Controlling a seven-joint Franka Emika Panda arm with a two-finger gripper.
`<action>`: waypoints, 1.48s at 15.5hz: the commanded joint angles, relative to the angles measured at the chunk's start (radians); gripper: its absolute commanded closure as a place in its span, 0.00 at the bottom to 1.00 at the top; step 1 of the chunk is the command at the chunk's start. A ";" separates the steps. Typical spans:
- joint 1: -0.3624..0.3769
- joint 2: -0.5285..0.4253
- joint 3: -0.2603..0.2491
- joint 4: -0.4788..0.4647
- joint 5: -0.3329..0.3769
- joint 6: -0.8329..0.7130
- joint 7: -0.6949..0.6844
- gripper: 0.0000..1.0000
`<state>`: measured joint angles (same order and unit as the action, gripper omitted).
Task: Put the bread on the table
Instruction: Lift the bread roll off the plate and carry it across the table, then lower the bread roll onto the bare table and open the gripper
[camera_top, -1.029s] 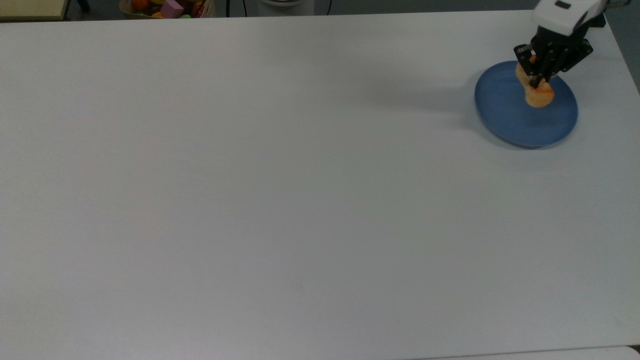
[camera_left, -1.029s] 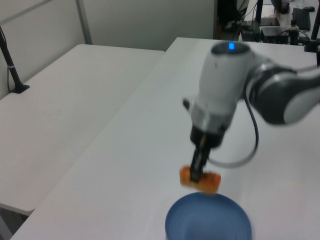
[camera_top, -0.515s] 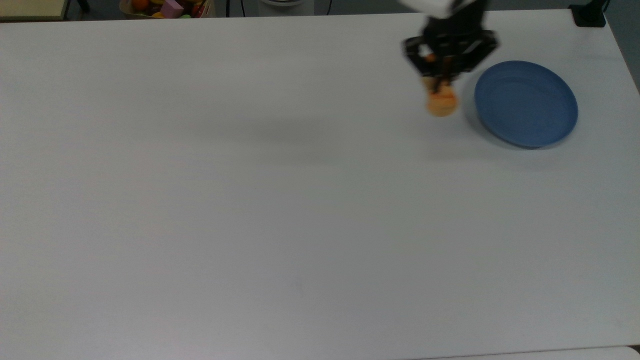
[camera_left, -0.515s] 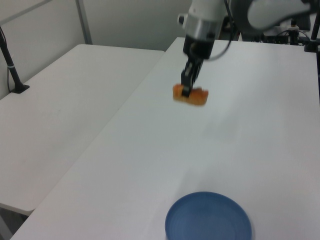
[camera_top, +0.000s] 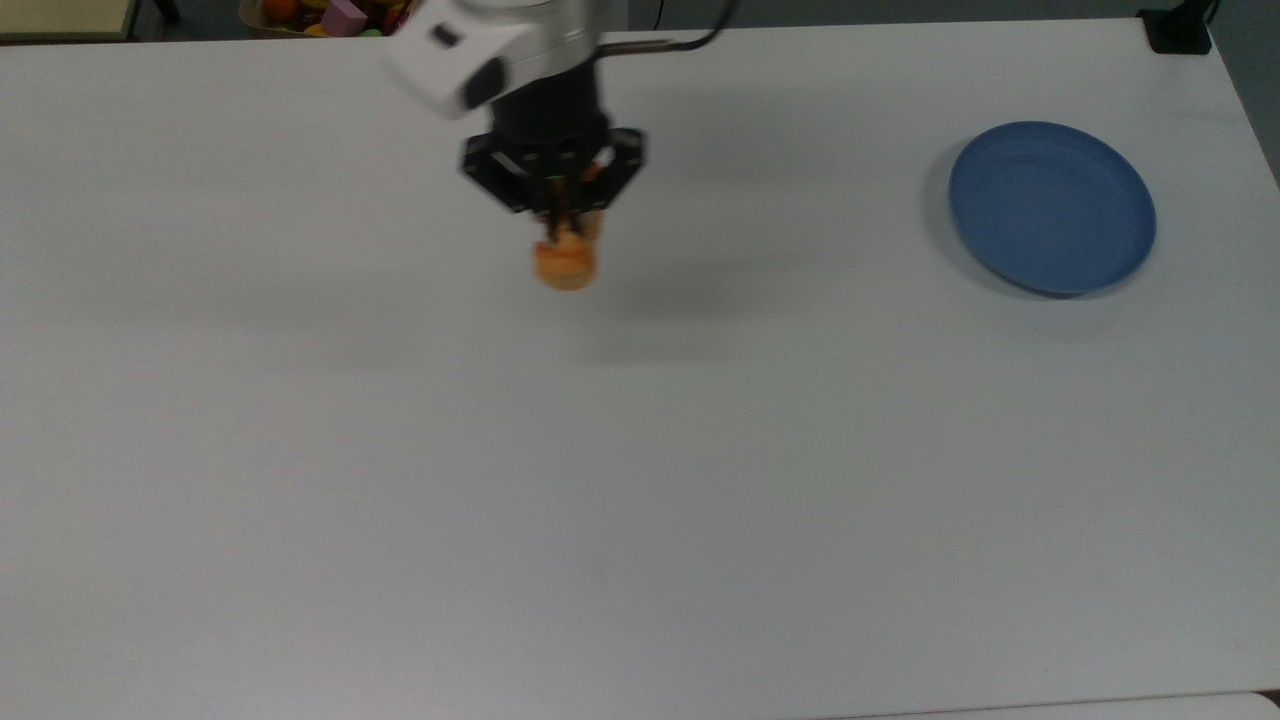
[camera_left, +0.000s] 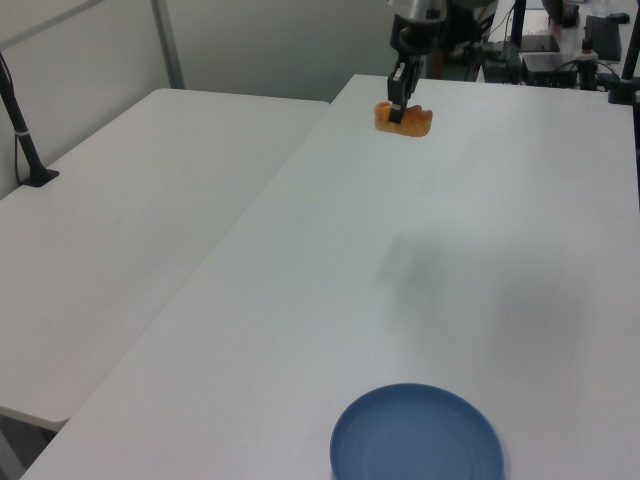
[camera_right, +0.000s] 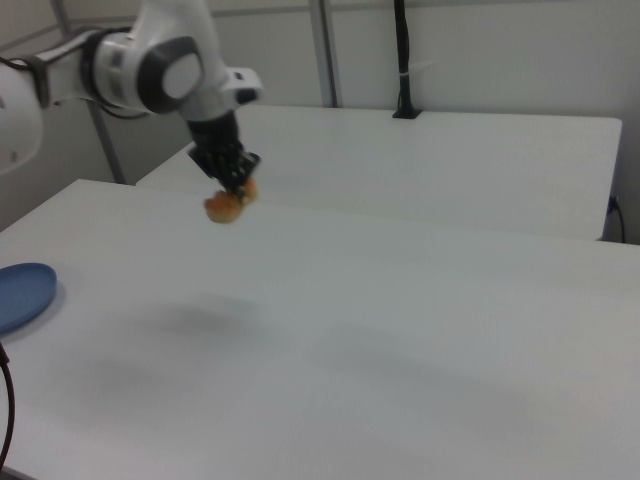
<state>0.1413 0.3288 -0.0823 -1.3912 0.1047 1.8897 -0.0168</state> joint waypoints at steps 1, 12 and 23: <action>-0.084 0.019 0.007 -0.058 0.024 0.015 -0.123 0.99; -0.098 0.240 0.006 -0.123 0.009 0.302 -0.124 0.86; -0.088 0.273 0.006 -0.121 0.007 0.342 -0.110 0.00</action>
<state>0.0527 0.6166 -0.0739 -1.4989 0.1114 2.2206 -0.1348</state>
